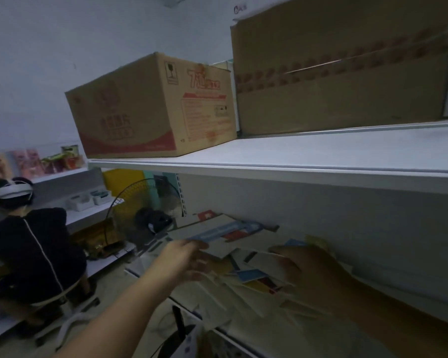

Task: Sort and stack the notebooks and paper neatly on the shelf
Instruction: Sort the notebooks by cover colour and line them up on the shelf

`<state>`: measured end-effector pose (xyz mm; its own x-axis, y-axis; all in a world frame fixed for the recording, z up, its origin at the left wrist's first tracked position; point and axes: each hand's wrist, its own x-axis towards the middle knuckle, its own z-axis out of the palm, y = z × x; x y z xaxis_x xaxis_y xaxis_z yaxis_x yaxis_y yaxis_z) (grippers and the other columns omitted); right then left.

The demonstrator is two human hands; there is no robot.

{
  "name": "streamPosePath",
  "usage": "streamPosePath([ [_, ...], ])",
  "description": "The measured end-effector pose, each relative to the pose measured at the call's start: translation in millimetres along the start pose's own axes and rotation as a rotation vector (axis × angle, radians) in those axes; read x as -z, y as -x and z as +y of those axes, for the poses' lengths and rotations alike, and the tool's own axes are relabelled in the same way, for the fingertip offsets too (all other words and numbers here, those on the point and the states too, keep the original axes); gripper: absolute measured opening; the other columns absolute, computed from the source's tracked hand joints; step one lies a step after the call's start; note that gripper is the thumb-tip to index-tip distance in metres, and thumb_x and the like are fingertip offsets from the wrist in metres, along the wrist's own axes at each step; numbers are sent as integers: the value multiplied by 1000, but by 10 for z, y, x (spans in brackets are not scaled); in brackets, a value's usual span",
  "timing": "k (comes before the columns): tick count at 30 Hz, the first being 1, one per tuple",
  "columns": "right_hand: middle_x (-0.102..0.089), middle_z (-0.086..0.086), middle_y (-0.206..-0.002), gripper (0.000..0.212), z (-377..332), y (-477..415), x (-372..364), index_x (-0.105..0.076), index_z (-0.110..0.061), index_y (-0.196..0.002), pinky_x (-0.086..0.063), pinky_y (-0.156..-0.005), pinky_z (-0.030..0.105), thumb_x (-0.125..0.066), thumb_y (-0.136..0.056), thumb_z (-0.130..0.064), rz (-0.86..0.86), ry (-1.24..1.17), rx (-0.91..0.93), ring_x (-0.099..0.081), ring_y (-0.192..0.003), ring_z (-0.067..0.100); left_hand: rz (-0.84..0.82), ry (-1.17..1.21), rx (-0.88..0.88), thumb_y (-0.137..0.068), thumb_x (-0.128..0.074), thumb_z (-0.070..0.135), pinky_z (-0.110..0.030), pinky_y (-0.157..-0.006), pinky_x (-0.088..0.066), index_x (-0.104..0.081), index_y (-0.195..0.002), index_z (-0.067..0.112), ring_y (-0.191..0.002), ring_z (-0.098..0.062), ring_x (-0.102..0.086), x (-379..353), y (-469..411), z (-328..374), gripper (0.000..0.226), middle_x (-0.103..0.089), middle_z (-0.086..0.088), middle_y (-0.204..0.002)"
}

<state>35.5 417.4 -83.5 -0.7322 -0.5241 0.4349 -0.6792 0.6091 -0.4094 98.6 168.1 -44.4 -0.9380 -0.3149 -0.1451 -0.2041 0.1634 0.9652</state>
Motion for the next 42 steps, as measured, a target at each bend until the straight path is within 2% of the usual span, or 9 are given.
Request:
streamPosePath([
  [5, -51, -16, -134, 48, -385, -200, -240, -63, -27, -123, -35, -107, 29, -32, -96, -53, 137, 66, 303, -36, -133, 5, -506, 342, 227, -88, -42, 55, -34, -63, -57, -62, -118, 11, -95, -34, -68, 383, -319, 13, 57, -68, -17, -112],
  [8, -24, -27, -149, 42, -695, -471, -472, -54, -35, -131, -22, -109, 17, -41, -94, -50, 36, 25, 322, -13, -142, -3, -399, 325, 93, -81, -59, 19, -34, -59, -54, -63, -115, 10, -80, -29, -67, 647, -584, -34, 36, -71, -14, -94],
  [12, 29, -19, -149, 73, -940, -1014, -905, -4, -33, -150, -13, -108, 13, -50, -94, -40, -120, 171, -100, 6, -142, 1, -211, 359, -64, -90, -48, -4, -34, -55, -53, -55, -117, 12, -81, -33, -64, 1190, -939, -111, 32, -68, -15, -95],
  [16, -12, -2, -158, 72, -1202, -1470, -1320, -18, -23, -150, -27, -112, 33, -49, -91, -48, -328, 91, -389, -15, -145, 20, -94, 440, -25, -93, -45, 0, -37, -63, -50, -50, -123, 14, -87, -33, -59, 1761, -1331, -194, 33, -62, -16, -103],
  [20, -60, 0, -108, 28, -1393, -1564, -1502, -56, -26, -113, -43, -65, 27, -47, -92, -41, -315, 148, -469, -58, -92, 20, -170, 384, -43, -90, -52, 2, -45, -75, -49, -48, -128, 16, -100, -38, -57, 2056, -1589, -281, 40, -61, -18, -113],
  [23, -59, -4, -87, 19, -1418, -1540, -1409, -57, -32, -86, -33, -52, 24, -40, -95, -34, -267, 256, -486, -52, -75, 15, -219, 376, -2, -89, -53, 2, -39, -61, -51, -50, -126, 15, -92, -34, -57, 2177, -1695, -331, 39, -60, -19, -113],
  [31, -61, -11, -97, 23, -1267, -1383, -1168, -64, -27, -100, -37, -66, 7, -42, -99, -22, 513, 68, -481, -56, -89, 9, -276, 331, 127, -92, -55, 10, -36, -65, -48, -58, -117, 7, -85, -28, -57, 2287, -1798, -377, 26, -62, -16, -99],
  [37, -65, 1, -118, 32, -1488, -1161, -1365, -69, -10, -109, -34, -104, 11, -46, -96, -28, 303, 176, 96, -52, -119, 7, -499, 336, 121, -88, -61, 25, -36, -67, -51, -64, -113, 7, -87, -31, -67, 1818, -1650, -317, 31, -71, -14, -100],
  [42, -18, -19, -154, 51, -1215, -742, -1184, -35, -34, -144, -18, -116, 18, -50, -95, -32, 206, 200, -193, -13, -143, -2, -554, 367, 95, -89, -59, 6, -37, -61, -54, -60, -115, 5, -95, -34, -62, 1532, -1561, -283, 26, -66, -15, -106],
])
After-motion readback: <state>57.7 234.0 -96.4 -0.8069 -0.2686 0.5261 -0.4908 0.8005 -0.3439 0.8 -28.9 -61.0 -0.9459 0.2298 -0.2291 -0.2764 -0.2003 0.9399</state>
